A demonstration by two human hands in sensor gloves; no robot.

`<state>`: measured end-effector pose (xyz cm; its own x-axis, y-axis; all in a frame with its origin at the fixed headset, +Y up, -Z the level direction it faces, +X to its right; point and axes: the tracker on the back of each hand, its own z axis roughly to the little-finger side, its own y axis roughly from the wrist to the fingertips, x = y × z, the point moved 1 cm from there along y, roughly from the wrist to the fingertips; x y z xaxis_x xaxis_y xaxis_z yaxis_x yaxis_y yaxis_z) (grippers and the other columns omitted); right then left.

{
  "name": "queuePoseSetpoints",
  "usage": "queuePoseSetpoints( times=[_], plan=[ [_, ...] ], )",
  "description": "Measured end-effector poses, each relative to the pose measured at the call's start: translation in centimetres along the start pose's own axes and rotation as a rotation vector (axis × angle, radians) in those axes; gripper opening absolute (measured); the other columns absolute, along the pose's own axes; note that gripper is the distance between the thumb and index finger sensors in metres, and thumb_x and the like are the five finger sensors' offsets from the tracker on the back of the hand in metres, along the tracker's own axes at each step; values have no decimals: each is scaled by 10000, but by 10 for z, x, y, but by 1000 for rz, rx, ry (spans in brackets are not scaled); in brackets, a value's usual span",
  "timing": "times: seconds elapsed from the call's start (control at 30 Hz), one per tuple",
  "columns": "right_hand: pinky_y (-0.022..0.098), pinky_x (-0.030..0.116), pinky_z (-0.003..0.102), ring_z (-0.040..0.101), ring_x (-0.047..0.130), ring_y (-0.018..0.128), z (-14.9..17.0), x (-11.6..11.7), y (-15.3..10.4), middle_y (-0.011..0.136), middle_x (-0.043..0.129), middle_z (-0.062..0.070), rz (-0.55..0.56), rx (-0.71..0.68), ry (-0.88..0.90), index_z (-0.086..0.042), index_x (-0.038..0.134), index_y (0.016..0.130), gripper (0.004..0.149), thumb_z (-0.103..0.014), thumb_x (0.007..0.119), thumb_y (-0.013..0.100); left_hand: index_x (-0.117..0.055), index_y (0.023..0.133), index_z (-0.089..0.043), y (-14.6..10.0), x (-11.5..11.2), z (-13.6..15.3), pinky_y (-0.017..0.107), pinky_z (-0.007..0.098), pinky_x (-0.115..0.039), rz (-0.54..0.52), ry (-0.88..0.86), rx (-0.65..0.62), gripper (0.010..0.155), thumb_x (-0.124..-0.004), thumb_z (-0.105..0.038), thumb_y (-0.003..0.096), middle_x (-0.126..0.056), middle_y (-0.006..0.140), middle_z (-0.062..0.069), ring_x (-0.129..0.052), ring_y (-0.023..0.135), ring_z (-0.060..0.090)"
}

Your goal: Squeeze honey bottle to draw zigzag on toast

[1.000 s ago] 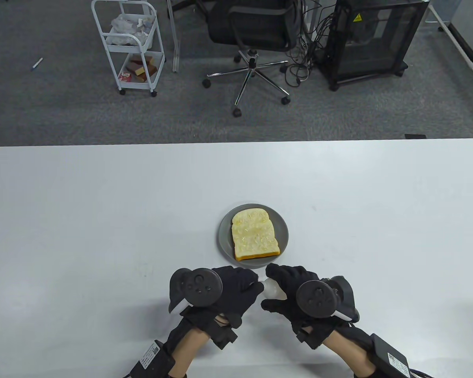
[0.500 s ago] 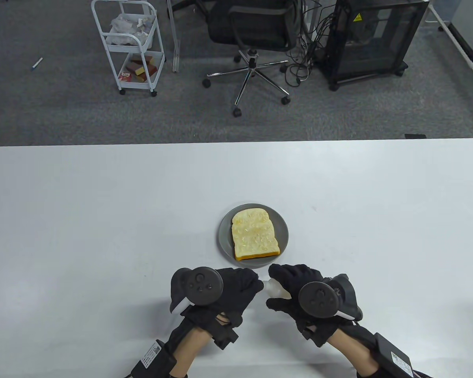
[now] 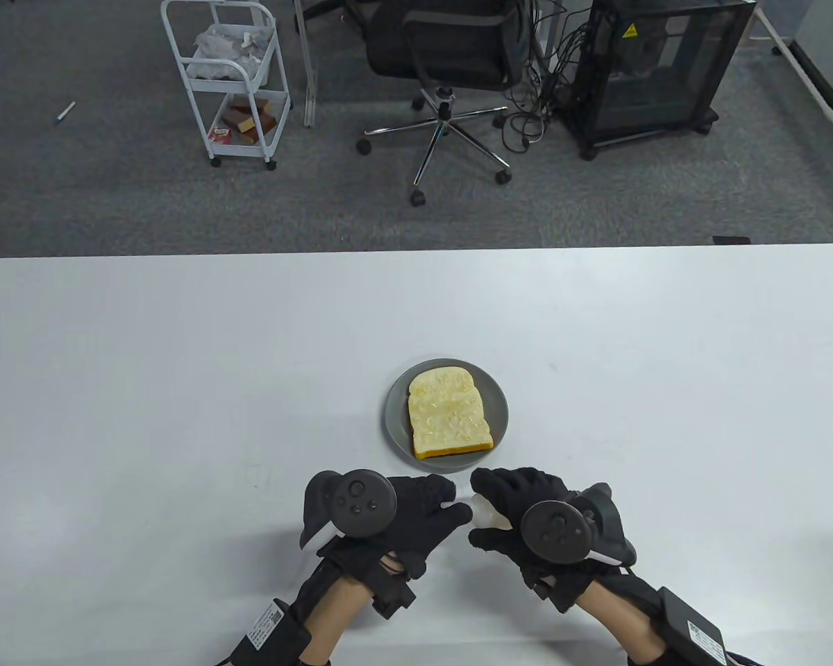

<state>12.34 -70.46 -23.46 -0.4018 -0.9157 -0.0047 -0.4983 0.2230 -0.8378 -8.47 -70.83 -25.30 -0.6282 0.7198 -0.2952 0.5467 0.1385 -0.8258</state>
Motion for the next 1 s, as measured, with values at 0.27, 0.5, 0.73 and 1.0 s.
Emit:
queuePoseSetpoints(
  times=[0.27, 0.5, 0.73, 1.0],
  plan=[
    [561, 746, 624, 410, 903, 781, 4, -2, 0, 924, 883, 155, 12, 12, -29, -77, 740, 991, 783, -497, 982, 376, -945, 651, -80, -2, 20, 4, 245, 502, -825, -125, -45, -2, 485, -764, -516, 536, -1064, 346, 98, -1013, 137, 287],
    [559, 746, 625, 411, 903, 777, 28, -14, -2, 921, 882, 159, 54, 86, 7, -72, 738, 991, 783, -496, 981, 378, -936, 664, -80, -17, 80, 59, 234, 487, -840, -307, 333, 309, 478, -822, -523, 525, -1068, 356, 100, -1020, 137, 264],
    [558, 749, 624, 409, 907, 774, 45, -22, -5, 918, 885, 158, 77, 128, 25, -71, 739, 990, 783, -500, 979, 380, -929, 689, -76, -39, 106, 131, 255, 494, -835, -288, 534, 716, 473, -847, -512, 527, -1066, 394, 120, -1022, 169, 278],
    [556, 750, 624, 410, 911, 769, 54, -21, -6, 916, 887, 160, 68, 151, 13, -71, 742, 988, 783, -504, 977, 379, -929, 703, -98, -48, 103, 170, 277, 493, -837, -143, 599, 941, 456, -873, -514, 523, -1059, 429, 110, -1023, 199, 270]
  ],
)
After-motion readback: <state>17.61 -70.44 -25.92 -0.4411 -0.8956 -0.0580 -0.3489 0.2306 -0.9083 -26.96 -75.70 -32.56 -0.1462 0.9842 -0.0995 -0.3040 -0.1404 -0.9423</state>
